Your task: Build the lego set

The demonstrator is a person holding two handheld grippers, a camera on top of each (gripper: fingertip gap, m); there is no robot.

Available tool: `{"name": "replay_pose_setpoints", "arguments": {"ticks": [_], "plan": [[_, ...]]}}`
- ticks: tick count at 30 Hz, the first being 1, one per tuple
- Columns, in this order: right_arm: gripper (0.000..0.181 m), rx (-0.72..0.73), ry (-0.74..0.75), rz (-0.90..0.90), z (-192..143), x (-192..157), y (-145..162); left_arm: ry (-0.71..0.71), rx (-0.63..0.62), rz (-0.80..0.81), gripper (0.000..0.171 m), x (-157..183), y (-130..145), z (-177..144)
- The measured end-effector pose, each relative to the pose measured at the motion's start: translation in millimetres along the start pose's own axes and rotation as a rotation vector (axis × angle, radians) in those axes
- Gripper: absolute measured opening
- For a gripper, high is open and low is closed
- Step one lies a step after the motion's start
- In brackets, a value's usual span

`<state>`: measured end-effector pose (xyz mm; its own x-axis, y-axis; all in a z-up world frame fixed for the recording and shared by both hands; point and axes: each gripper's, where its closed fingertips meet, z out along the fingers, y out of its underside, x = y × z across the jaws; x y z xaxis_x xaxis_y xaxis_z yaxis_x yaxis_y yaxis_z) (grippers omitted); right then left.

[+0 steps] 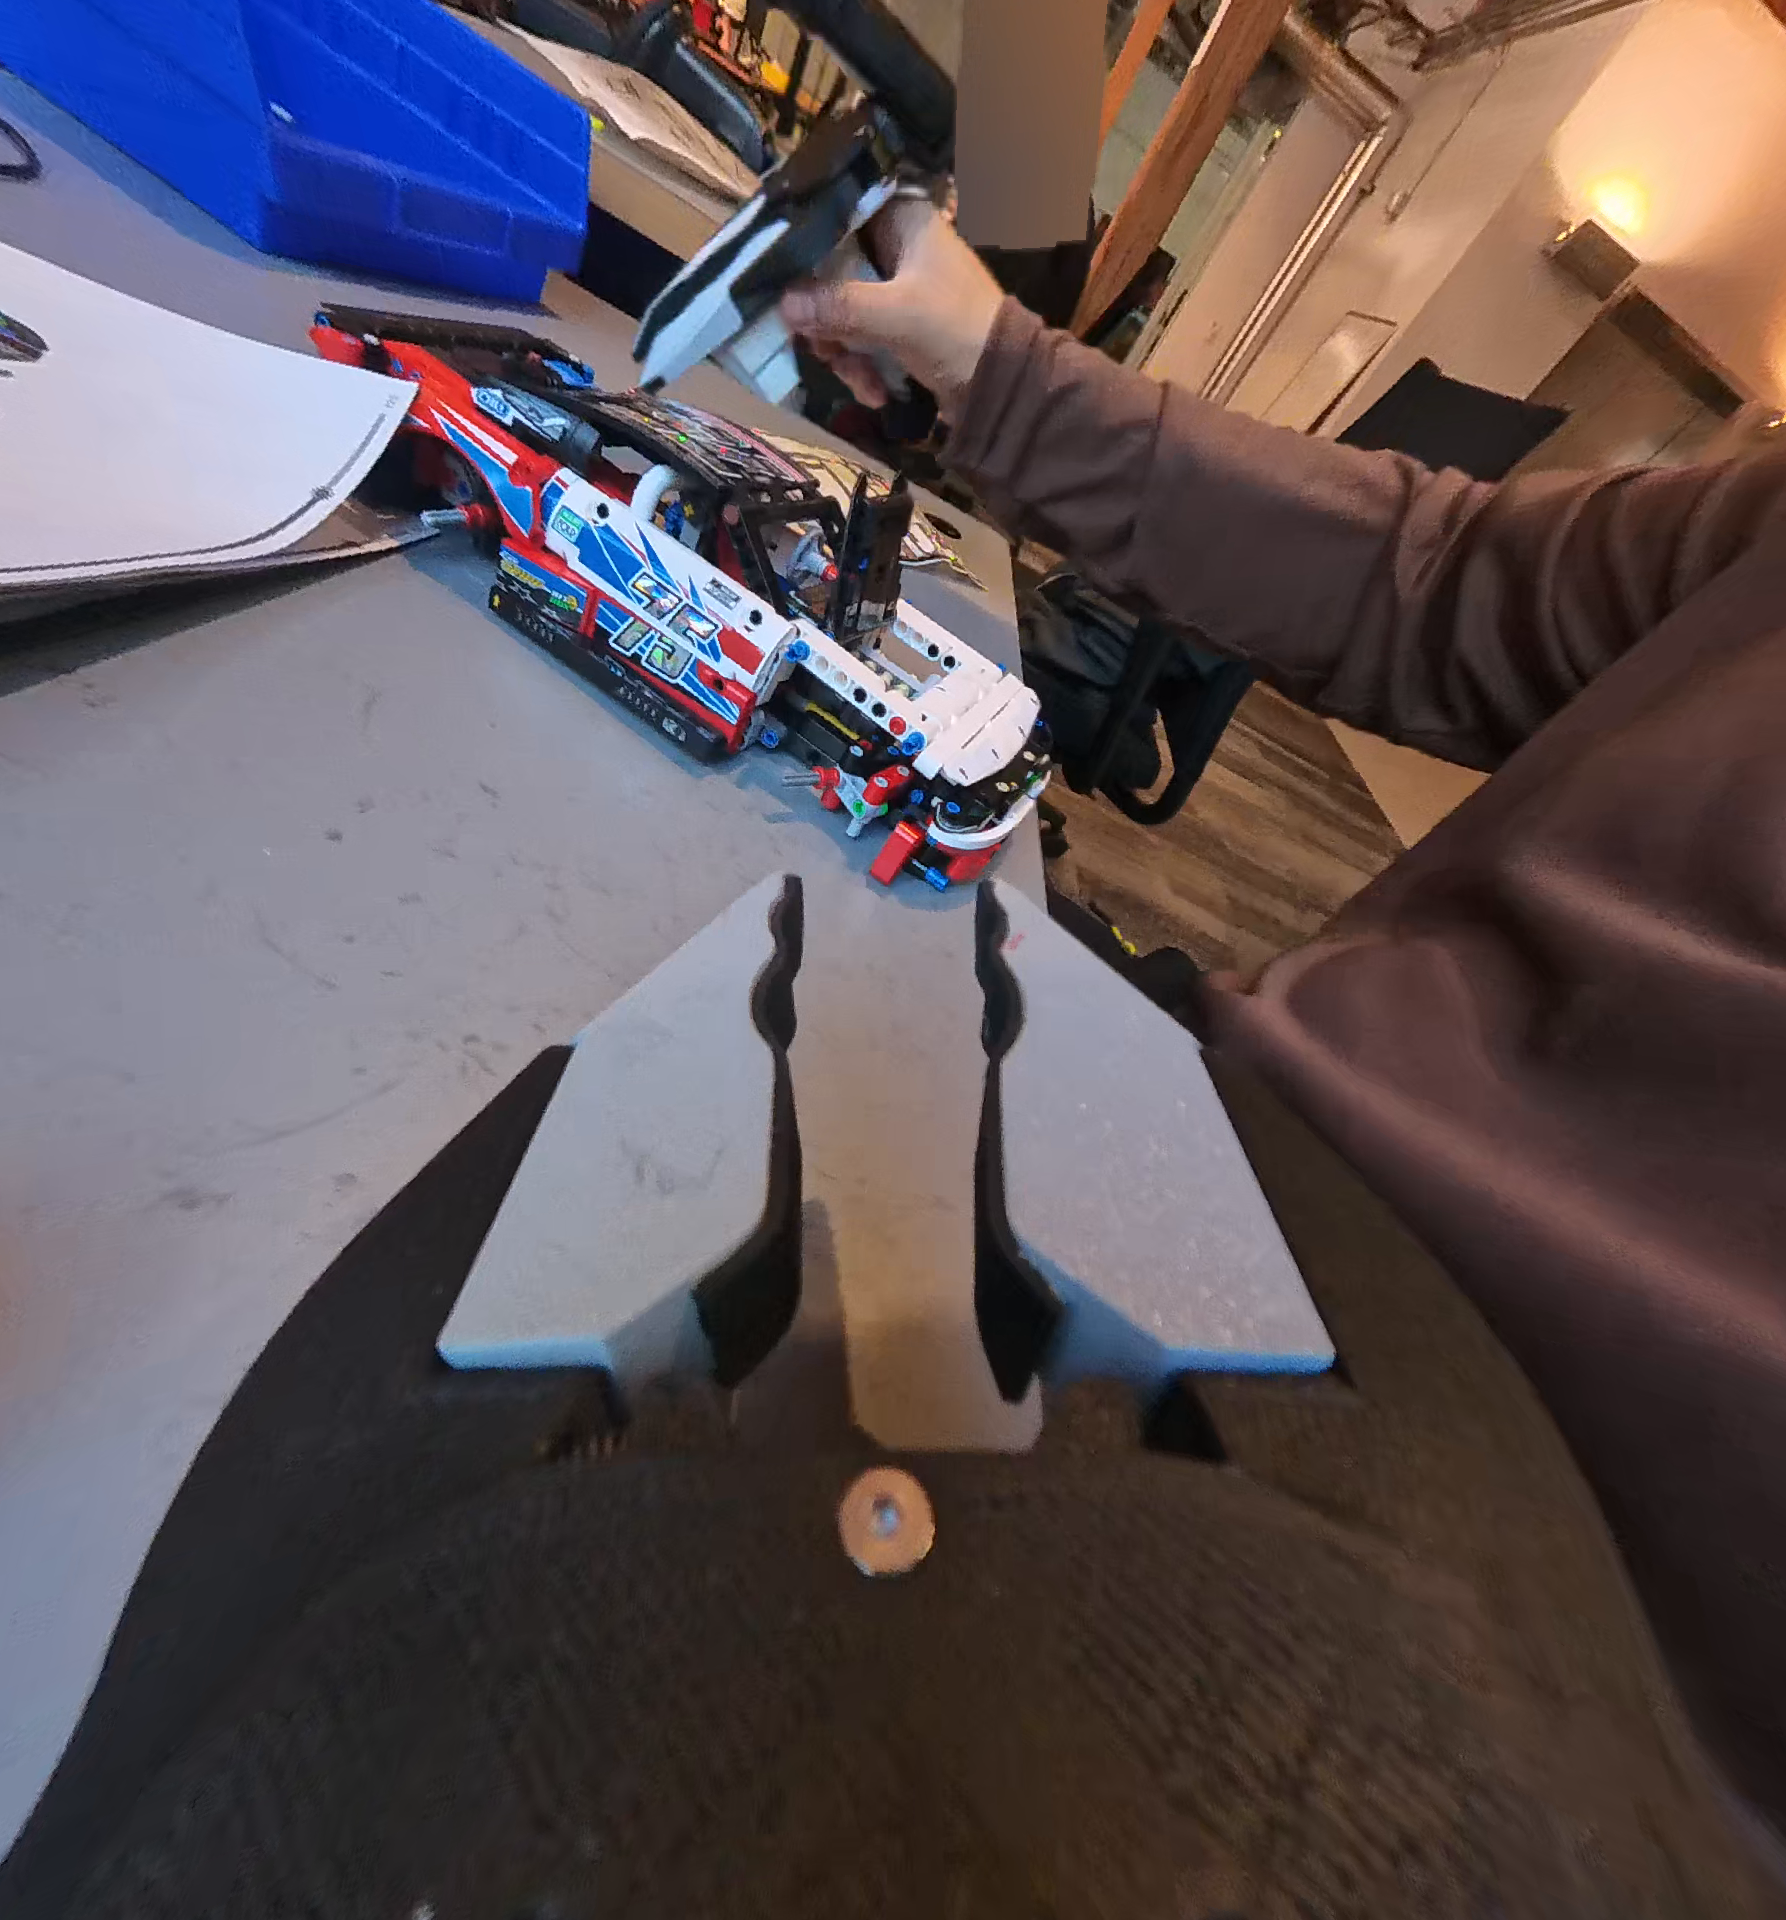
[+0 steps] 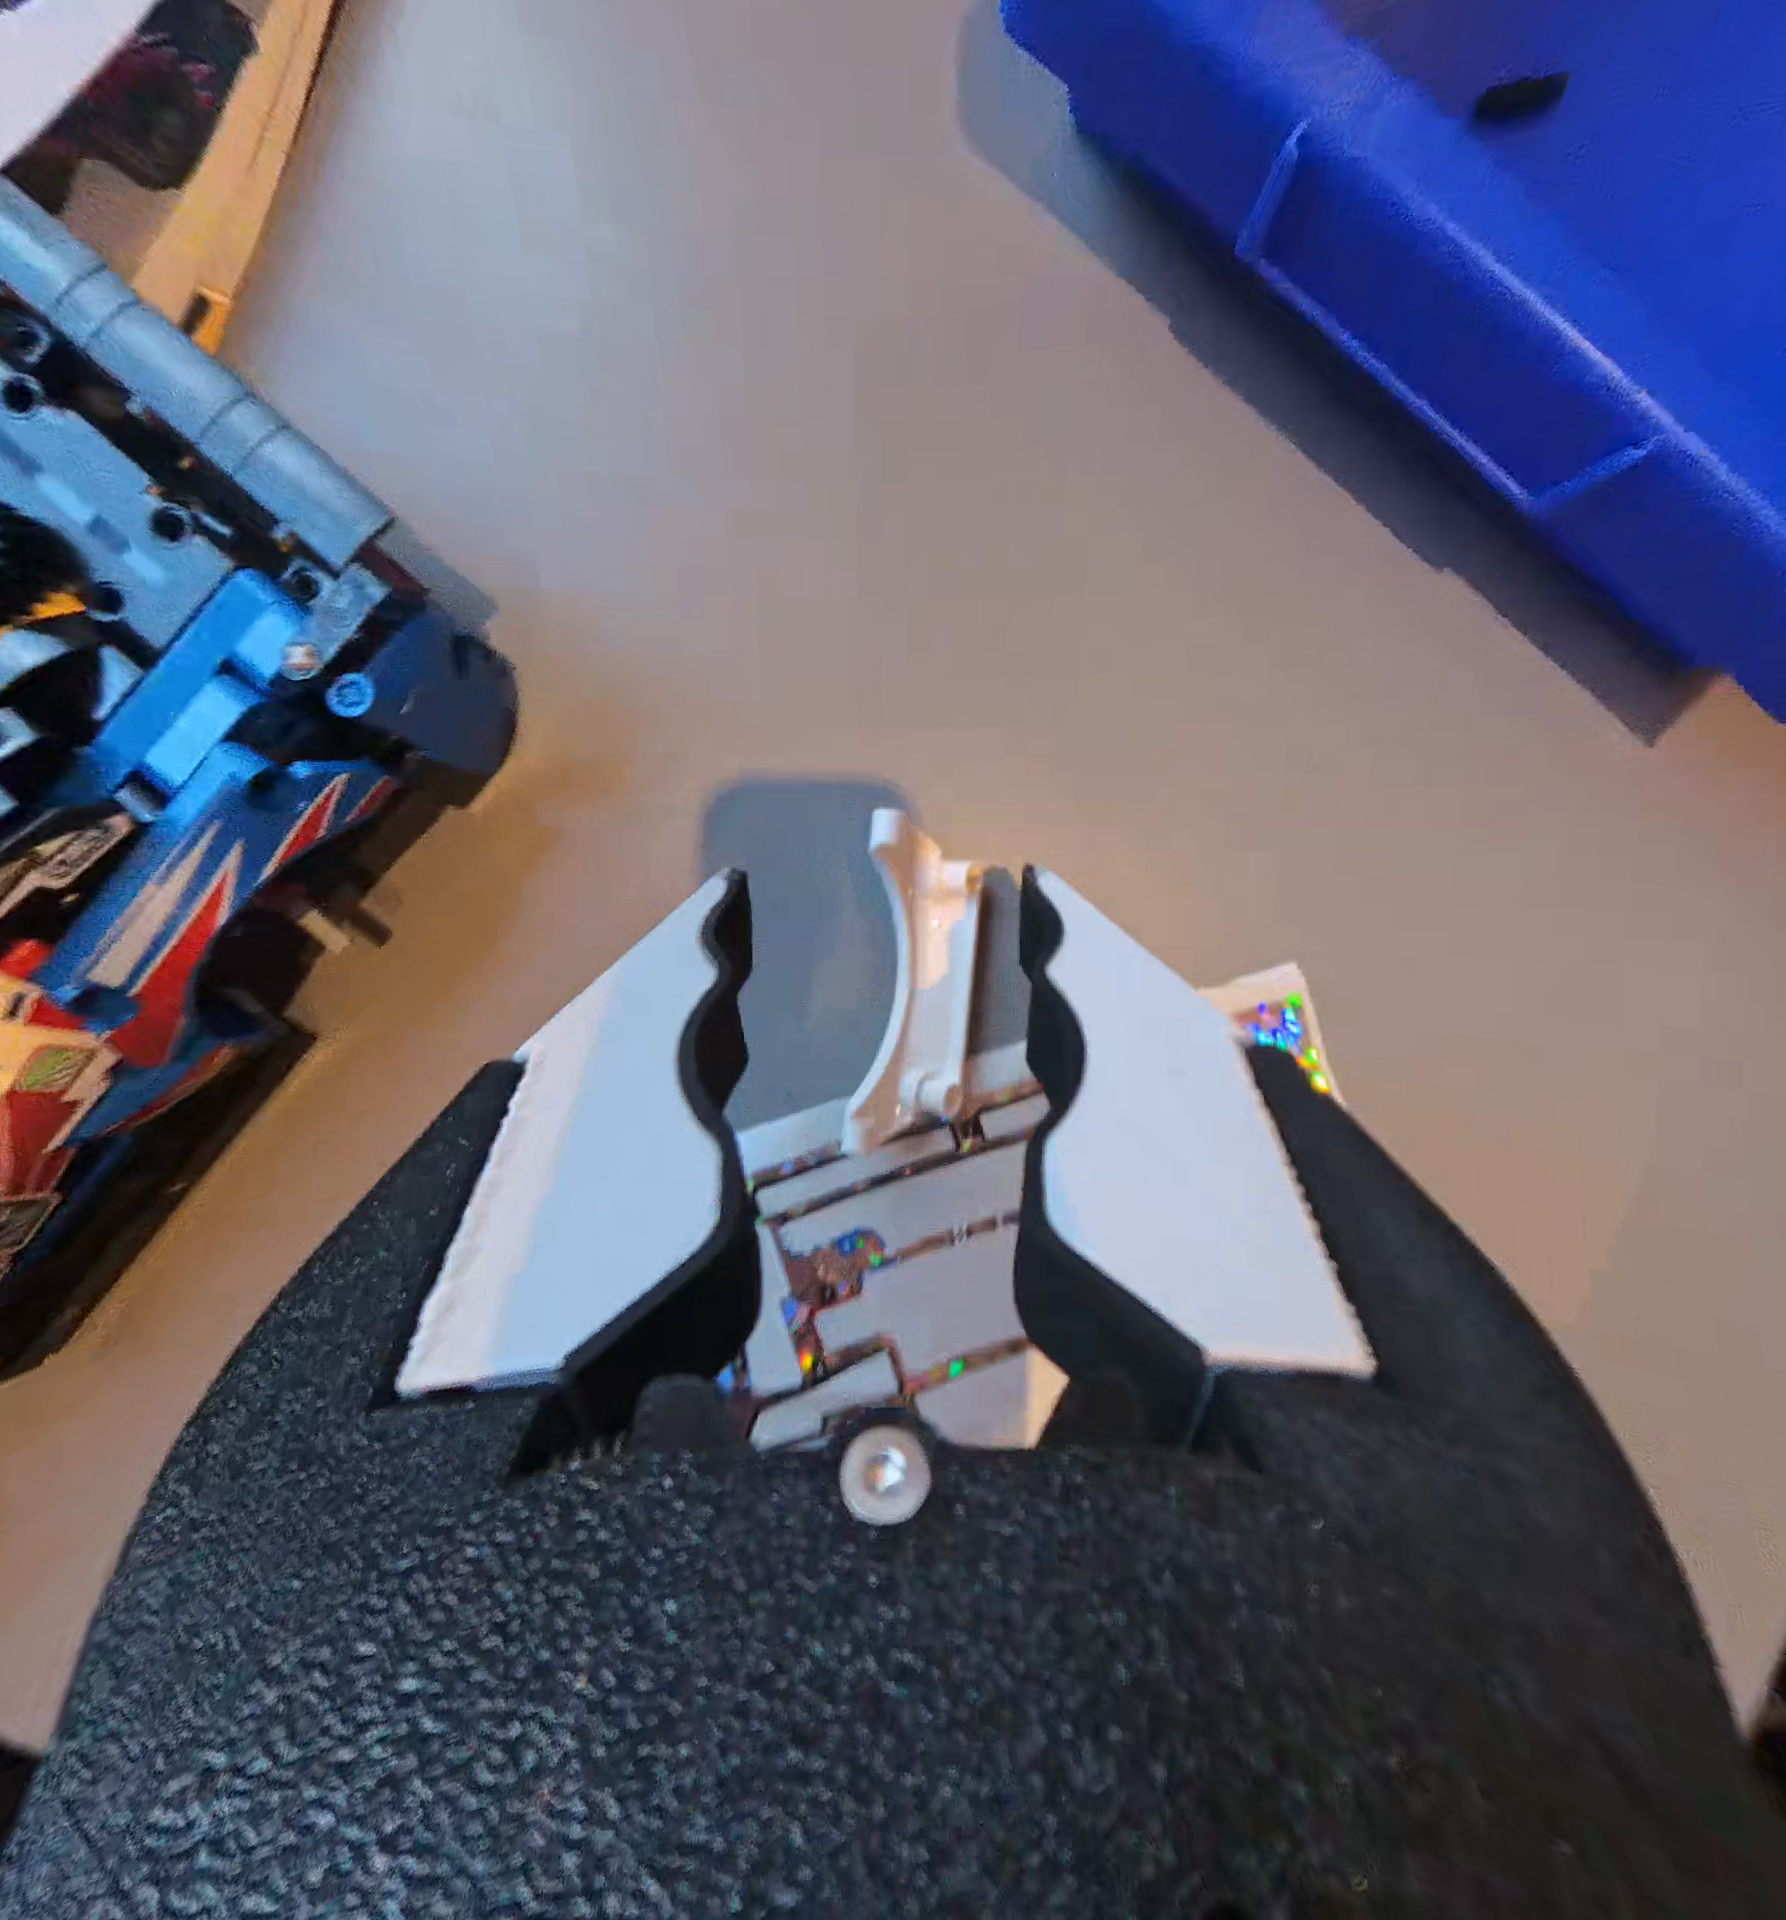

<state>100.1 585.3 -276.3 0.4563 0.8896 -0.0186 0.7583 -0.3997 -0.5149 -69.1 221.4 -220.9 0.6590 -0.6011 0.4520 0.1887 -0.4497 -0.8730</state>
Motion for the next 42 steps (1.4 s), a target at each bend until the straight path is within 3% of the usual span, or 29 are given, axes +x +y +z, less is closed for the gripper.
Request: {"name": "replay_pose_setpoints", "arguments": {"ticks": [3, 4, 5, 8, 10, 12, 14, 17, 20, 22, 24, 26, 27, 28, 30, 32, 34, 36, 38, 40, 42], "plan": [[0.047, -0.048, -0.062, 0.007, 25, -4, 6, -0.001, 0.005, -0.024, 0.031, -4, -2, 3], [0.024, -0.061, -0.052, -0.015, 30, -4, 8, -0.001, 0.012, -0.035, 0.031, -6, -4, 4], [0.019, -0.062, -0.032, -0.046, 32, -2, 7, -0.005, 0.016, -0.049, 0.031, -8, -5, 5], [0.017, -0.067, -0.019, -0.071, 30, -2, 5, 0.005, 0.028, -0.075, 0.029, -11, -7, 5], [0.017, -0.013, -0.068, -0.063, 19, -14, -12, 0.013, 0.049, -0.078, 0.026, -10, -10, 4], [0.017, 0.107, -0.204, -0.055, -11, -55, -53, 0.018, 0.07, -0.063, 0.023, -10, -13, 4], [0.017, 0.23, -0.348, -0.16, -54, -125, -106, 0.019, 0.076, -0.027, 0.021, -7, -15, 5], [0.017, 0.328, -0.603, -0.415, -108, -273, -168, 0.022, 0.06, 0.059, 0.021, 2, -13, 9], [0.017, 0.332, -0.869, -0.624, -125, -431, -206, 0.034, 0.069, 0.163, 0.022, 14, -12, 10], [0.017, 0.338, -0.983, -0.762, -117, -529, -226, 0.024, 0.098, 0.265, 0.019, 24, -13, 7], [0.017, 0.358, -0.996, -0.86, -91, -611, -250, 0.006, 0.107, 0.362, 0.016, 33, -10, 6], [0.023, 0.325, -0.947, -0.894, -49, -667, -275, -0.001, 0.079, 0.409, 0.018, 36, -4, 7], [0.044, 0.257, -0.857, -0.903, -18, -680, -287, -0.008, 0.068, 0.417, 0.021, 36, -2, 7], [0.06, 0.189, -0.764, -0.892, 7, -681, -295, -0.016, 0.064, 0.419, 0.023, 36, -1, 5], [0.048, 0.137, -0.69, -0.815, 19, -666, -304, -0.032, 0.069, 0.418, 0.023, 34, -1, -3], [0.049, 0.157, -0.703, -0.738, -10, -631, -298, -0.049, 0.09, 0.411, 0.022, 31, -3, -13], [0.05, 0.192, -0.757, -0.715, -63, -580, -275, -0.04, 0.102, 0.397, 0.022, 31, -3, -20], [0.049, 0.266, -0.695, -0.699, -111, -504, -245, -0.048, 0.118, 0.364, 0.022, 27, -6, -23], [0.05, 0.351, -0.505, -0.623, -141, -404, -211, -0.07, 0.102, 0.316, 0.023, 19, -7, -21], [0.052, 0.375, -0.275, -0.472, -153, -289, -163, -0.129, 0.062, 0.249, 0.025, 4, -5, -16], [0.068, 0.329, -0.154, -0.25, -148, -190, -95, -0.142, 0.055, 0.171, 0.026, -8, -11, 0]]}}
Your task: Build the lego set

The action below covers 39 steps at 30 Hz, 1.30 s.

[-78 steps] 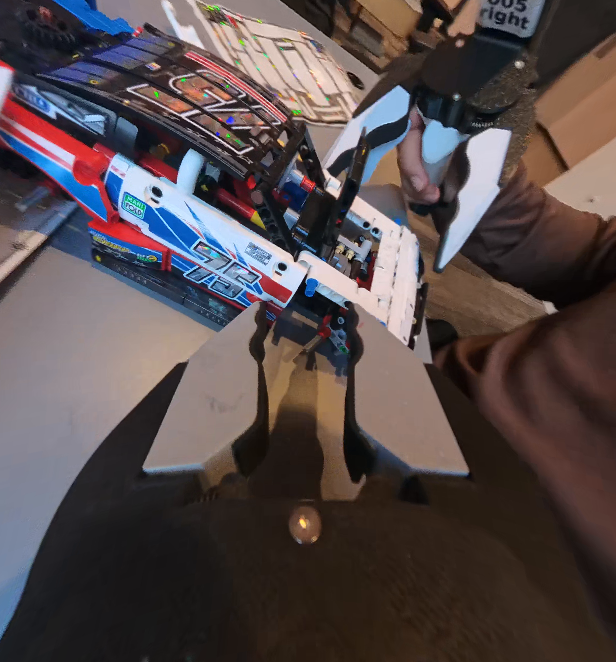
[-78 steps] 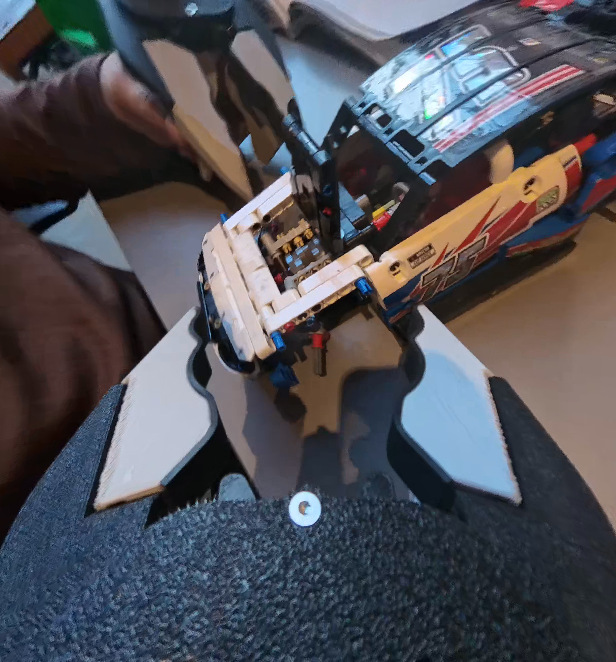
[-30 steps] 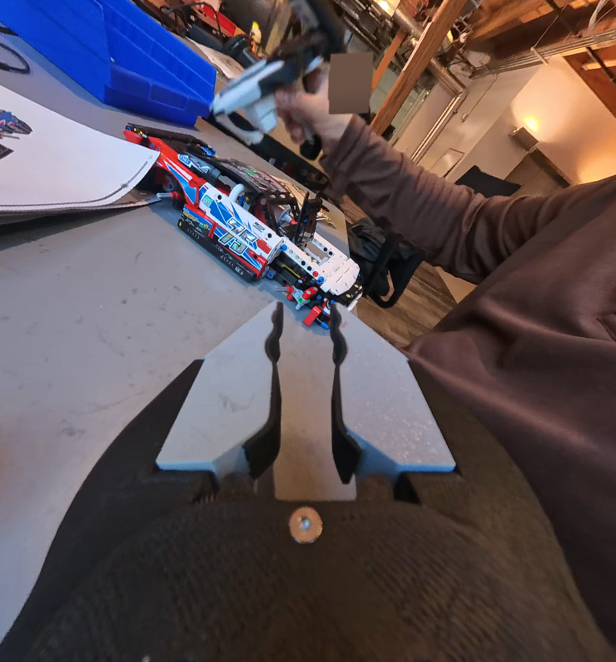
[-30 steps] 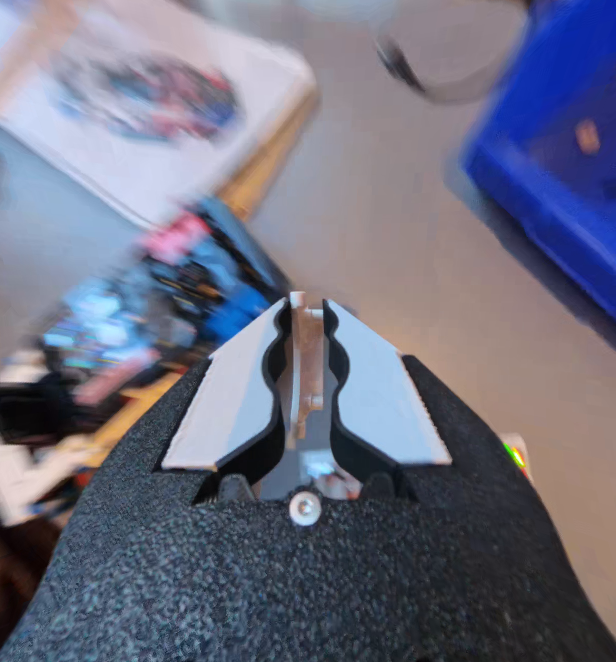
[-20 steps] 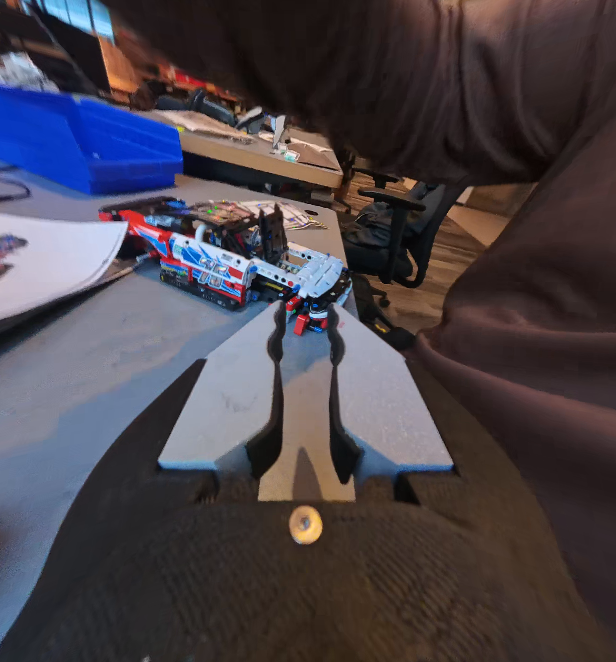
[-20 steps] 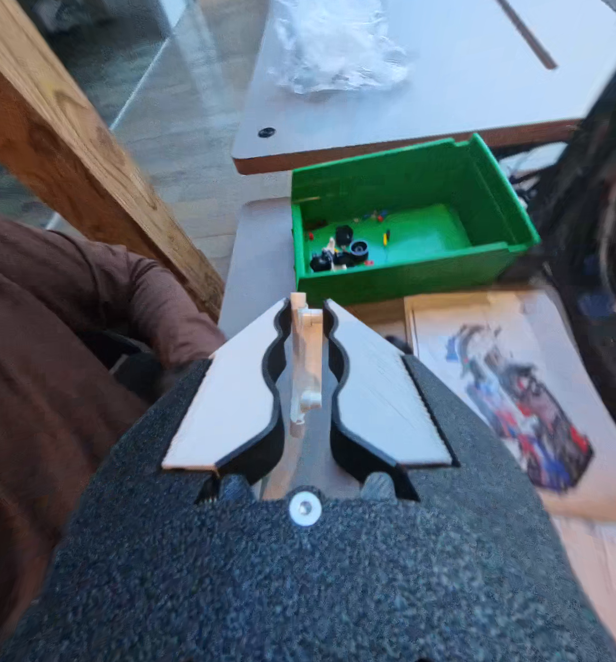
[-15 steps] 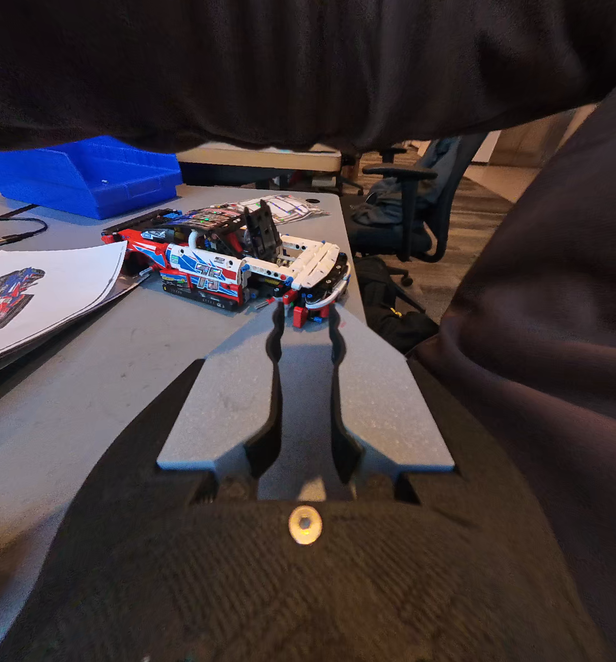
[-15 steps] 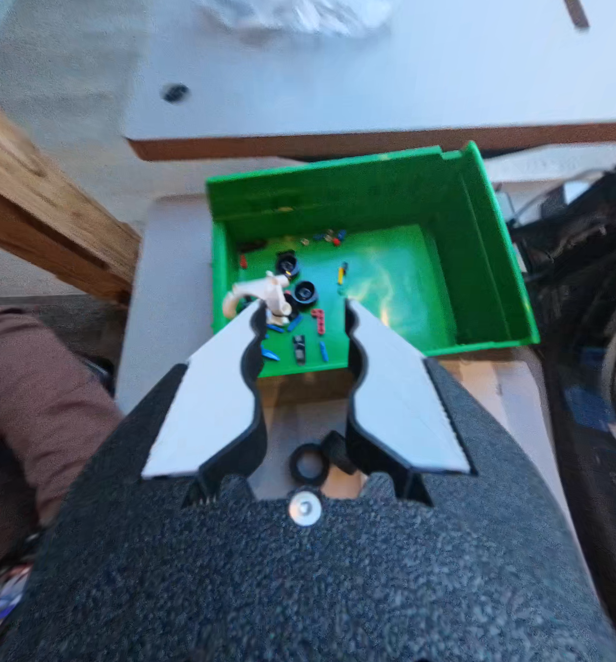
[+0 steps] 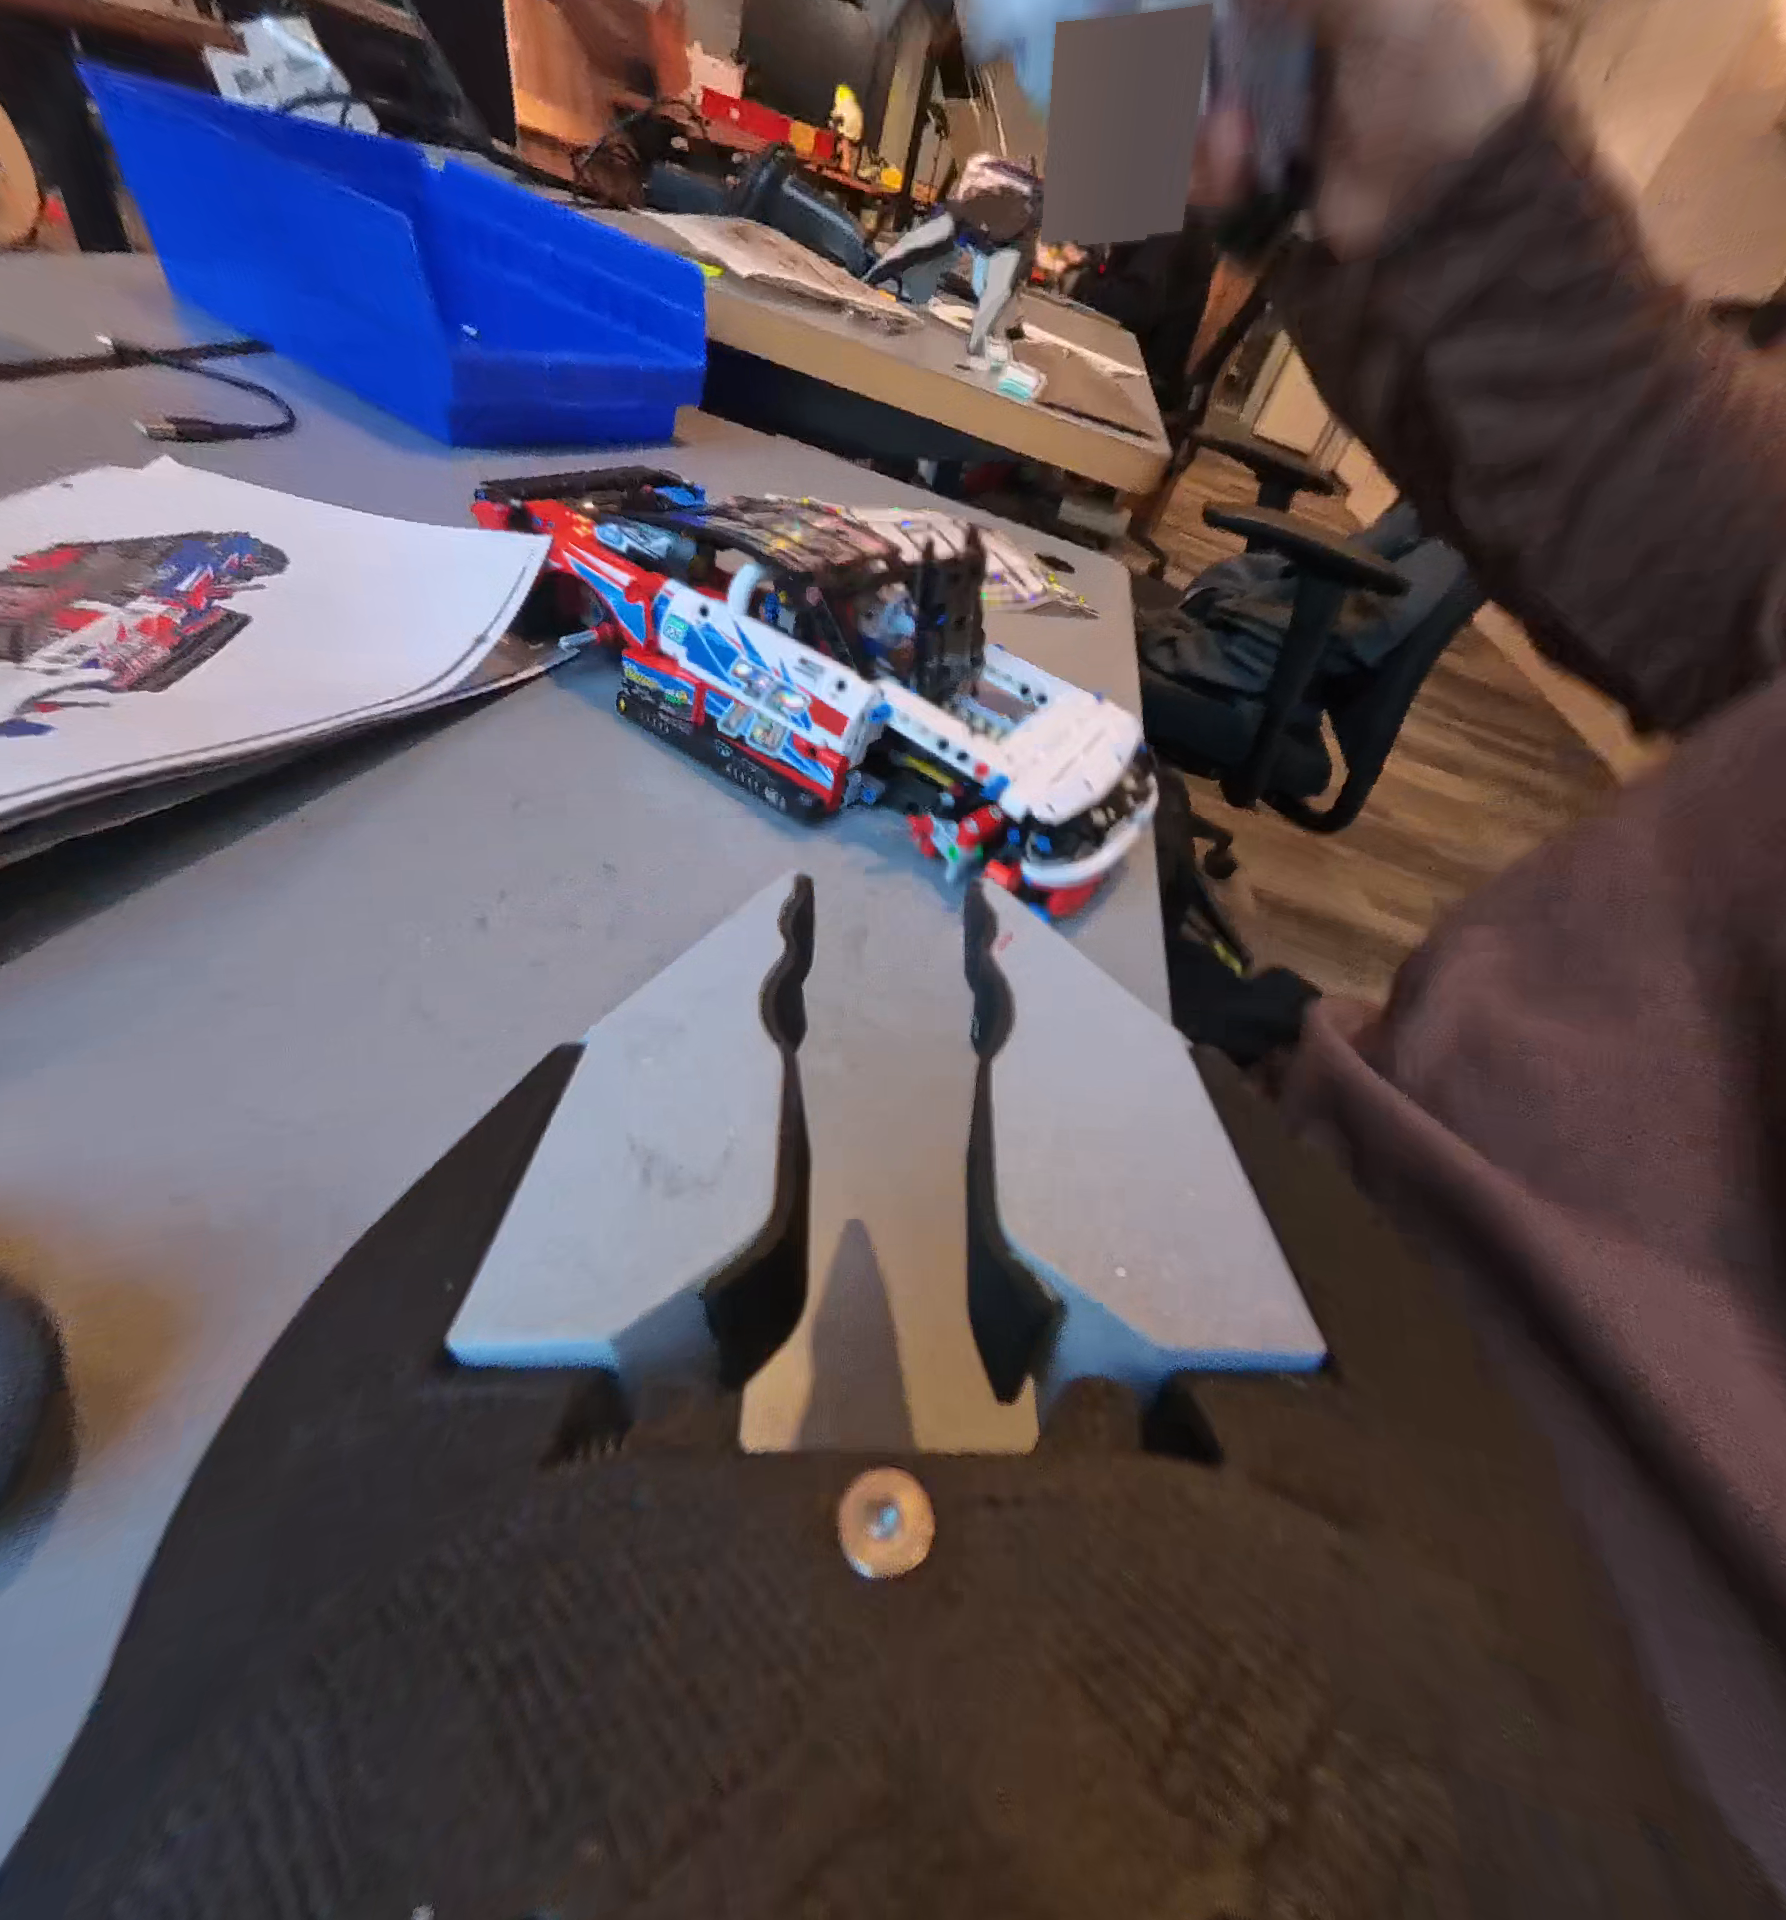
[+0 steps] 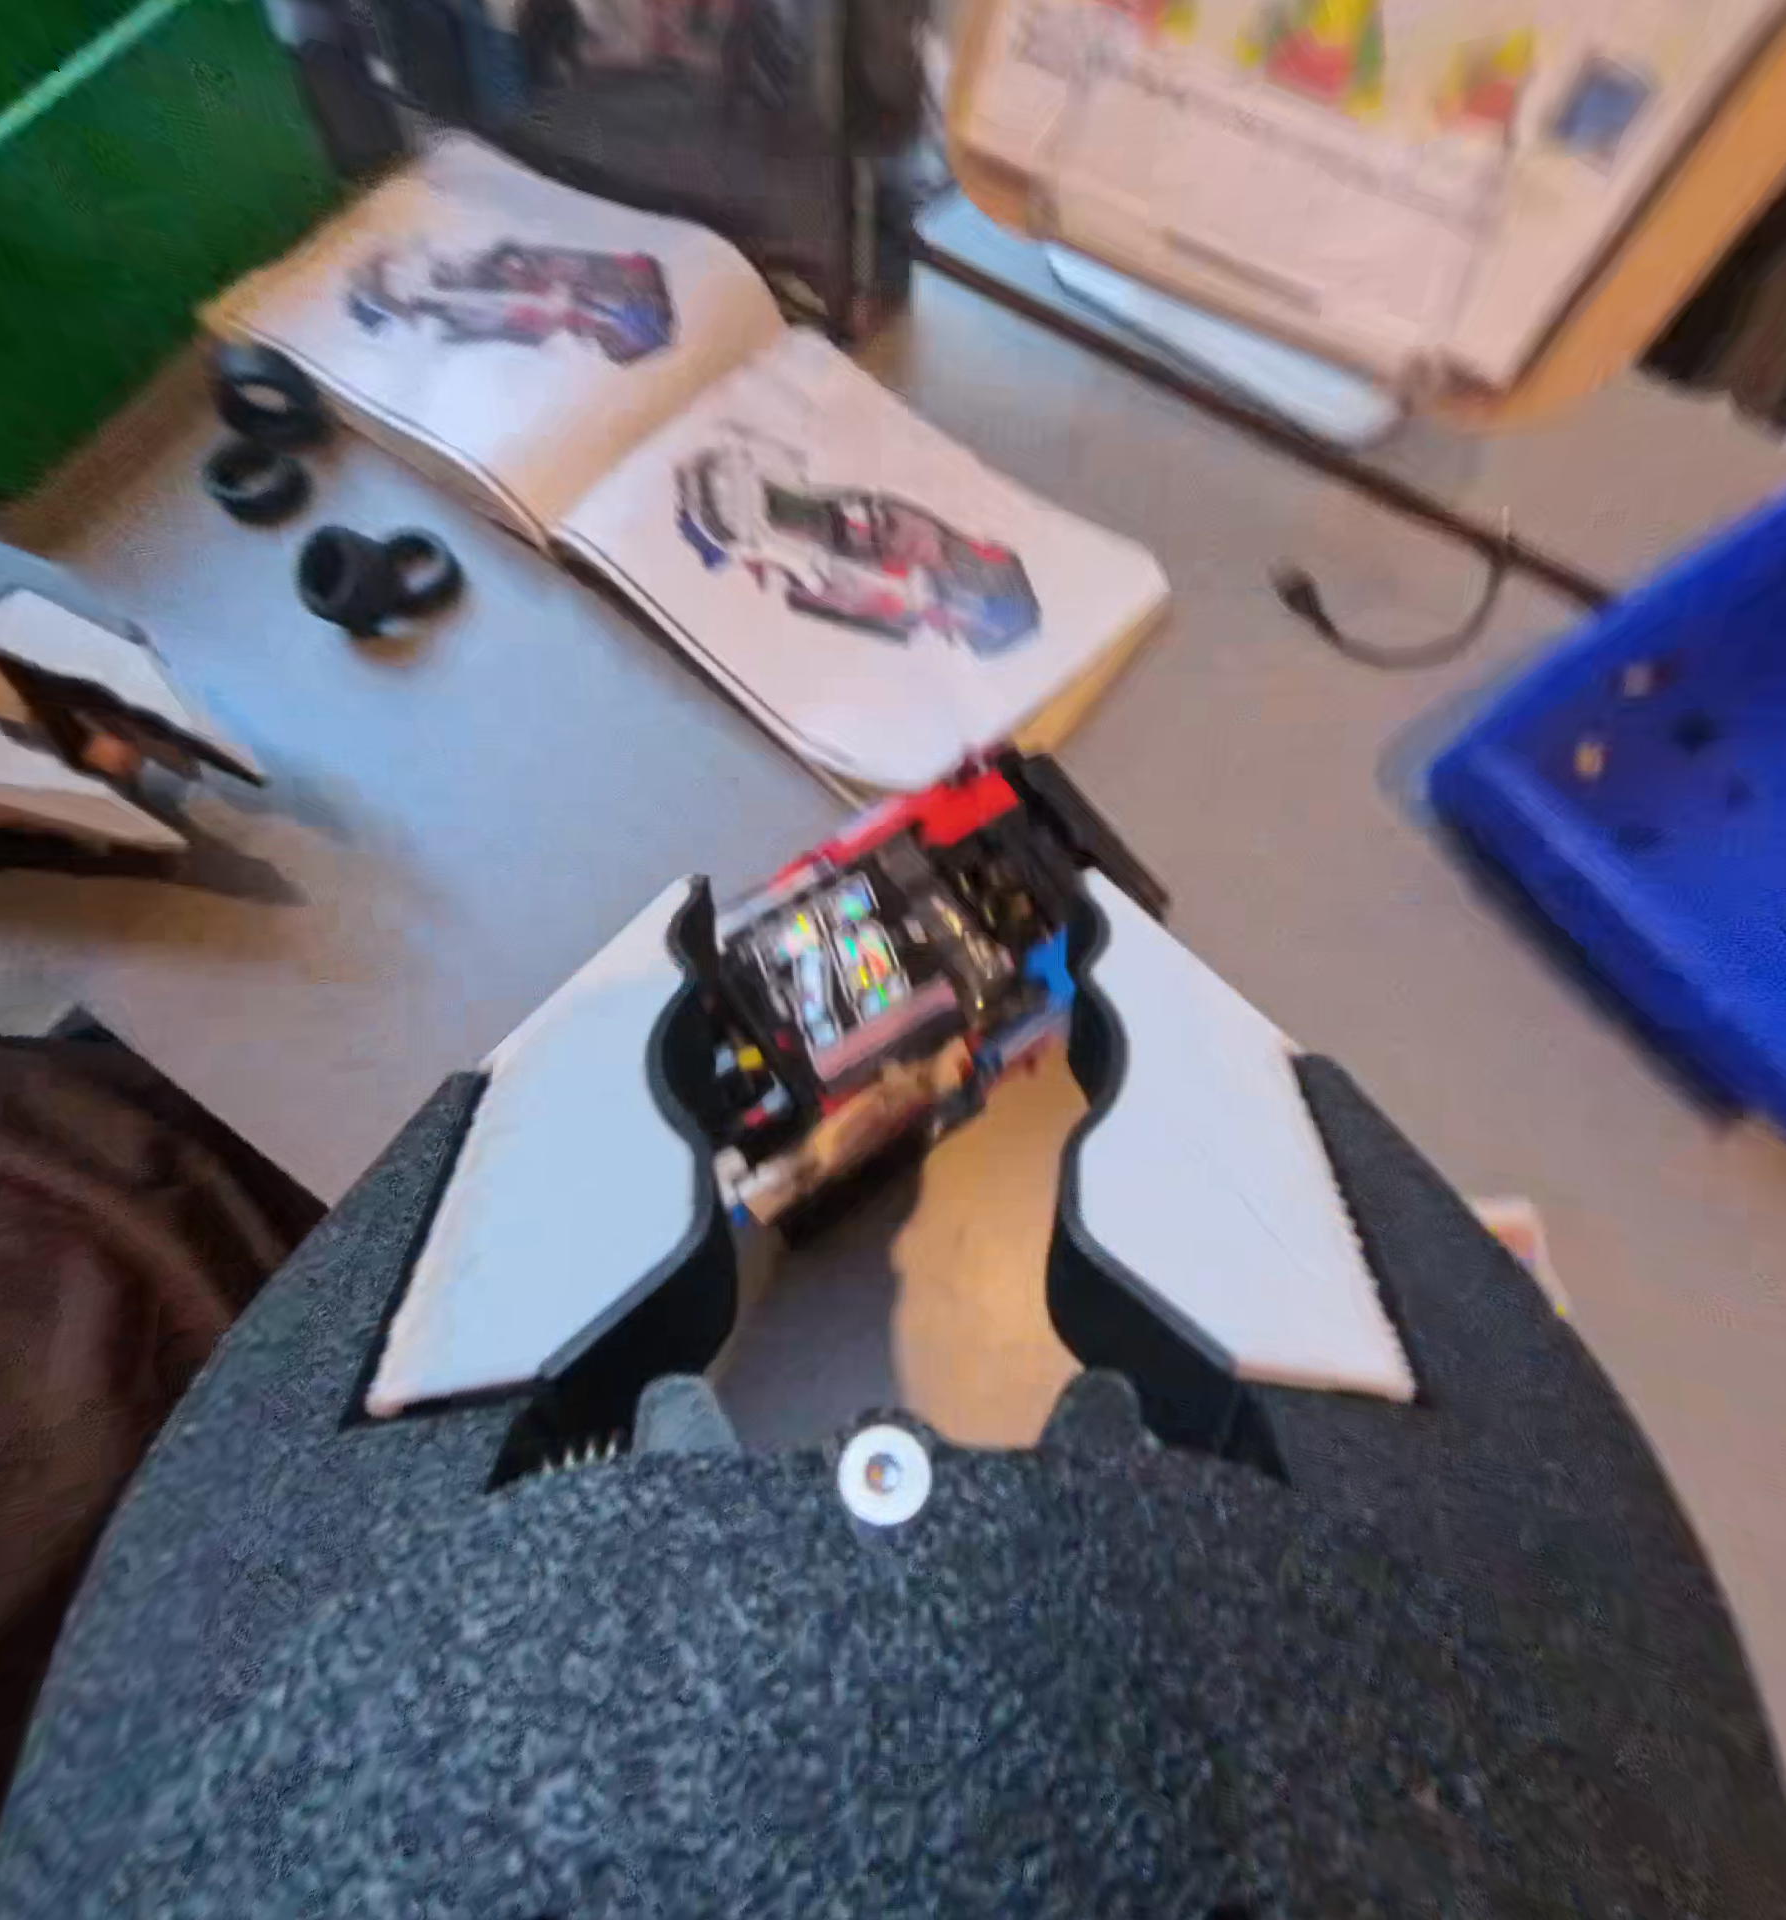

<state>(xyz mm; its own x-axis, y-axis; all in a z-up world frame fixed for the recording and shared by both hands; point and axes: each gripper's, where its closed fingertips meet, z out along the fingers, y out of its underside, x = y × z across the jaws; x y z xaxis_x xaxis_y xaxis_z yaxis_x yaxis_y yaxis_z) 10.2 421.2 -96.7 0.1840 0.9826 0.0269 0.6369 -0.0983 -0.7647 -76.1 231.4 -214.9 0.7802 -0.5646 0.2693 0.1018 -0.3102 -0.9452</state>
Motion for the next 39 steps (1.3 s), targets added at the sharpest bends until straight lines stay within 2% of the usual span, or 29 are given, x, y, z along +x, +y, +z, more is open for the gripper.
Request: {"name": "replay_pose_setpoints", "arguments": {"ticks": [1, 3, 4, 5, 6, 7, 9, 10, 11, 12, 15, 17, 19, 21, 24, 25, 26, 27, 32, 35, 39], "plan": [[0.073, -0.02, 0.007, 0.123, -10, 22, 43, -0.015, 0.003, -0.047, 0.026, -7, -5, 14], [0.074, 0.011, -0.114, 0.335, -15, 29, 107, -0.035, -0.066, -0.142, 0.034, -23, -10, 53], [0.068, 0.058, -0.181, 0.403, -12, 27, 125, -0.039, -0.148, -0.181, 0.046, -32, -6, 74], [0.063, 0.089, -0.224, 0.454, -6, 26, 140, -0.045, -0.226, -0.2, 0.051, -41, -1, 92], [0.066, 0.1, -0.261, 0.493, 5, 25, 152, -0.059, -0.281, -0.219, 0.051, -51, 4, 109], [0.066, 0.101, -0.312, 0.52, 17, 21, 161, -0.027, -0.312, -0.237, 0.048, -52, 6, 124], [0.064, 0.078, -0.431, 0.557, 38, 4, 171, 0.054, -0.359, -0.243, 0.021, -46, 12, 149], [0.06, 0.061, -0.493, 0.555, 44, -8, 175, 0.067, -0.385, -0.248, 0.0, -45, 16, 159], [0.058, 0.042, -0.526, 0.541, 47, -19, 179, 0.051, -0.41, -0.257, 0.0, -47, 20, 165], [0.068, 0.038, -0.505, 0.524, 50, -23, 183, 0.052, -0.414, -0.258, 0.0, -47, 22, 170], [0.081, 0.066, -0.473, 0.508, 41, -31, 188, 0.076, -0.406, -0.272, 0.0, -44, 20, 178], [0.074, 0.052, -0.452, 0.485, 33, -41, 194, 0.086, -0.38, -0.26, 0.0, -46, 13, 189], [0.056, 0.026, -0.378, 0.427, 32, -41, 203, 0.077, -0.356, -0.223, 0.0, -54, 4, 206], [0.061, 0.034, -0.327, 0.415, 36, -34, 201, 0.068, -0.359, -0.19, 0.0, -64, -3, 217], [0.06, 0.109, -0.29, 0.407, 26, -26, 186, 0.042, -0.279, -0.137, 0.0, -74, -28, 198], [0.06, 0.143, -0.239, 0.371, 19, -19, 182, 0.026, -0.252, -0.109, 0.003, -75, -35, 183], [0.059, 0.176, -0.171, 0.328, 12, -10, 179, 0.007, -0.237, -0.088, 0.013, -75, -37, 167], [0.06, 0.207, -0.102, 0.284, 5, 1, 176, -0.022, -0.229, -0.075, 0.025, -75, -36, 151], [0.058, 0.376, 0.221, 0.137, -20, 62, 149, -0.176, -0.175, 0.045, 0.04, -66, -6, 87], [0.059, 0.494, 0.322, 0.132, -18, 92, 127, -0.223, -0.064, 0.169, 0.039, -53, -15, 63], [0.061, 0.594, 0.293, 0.203, 3, 109, 108, -0.205, 0.04, 0.286, 0.029, -37, -26, 52]]}}
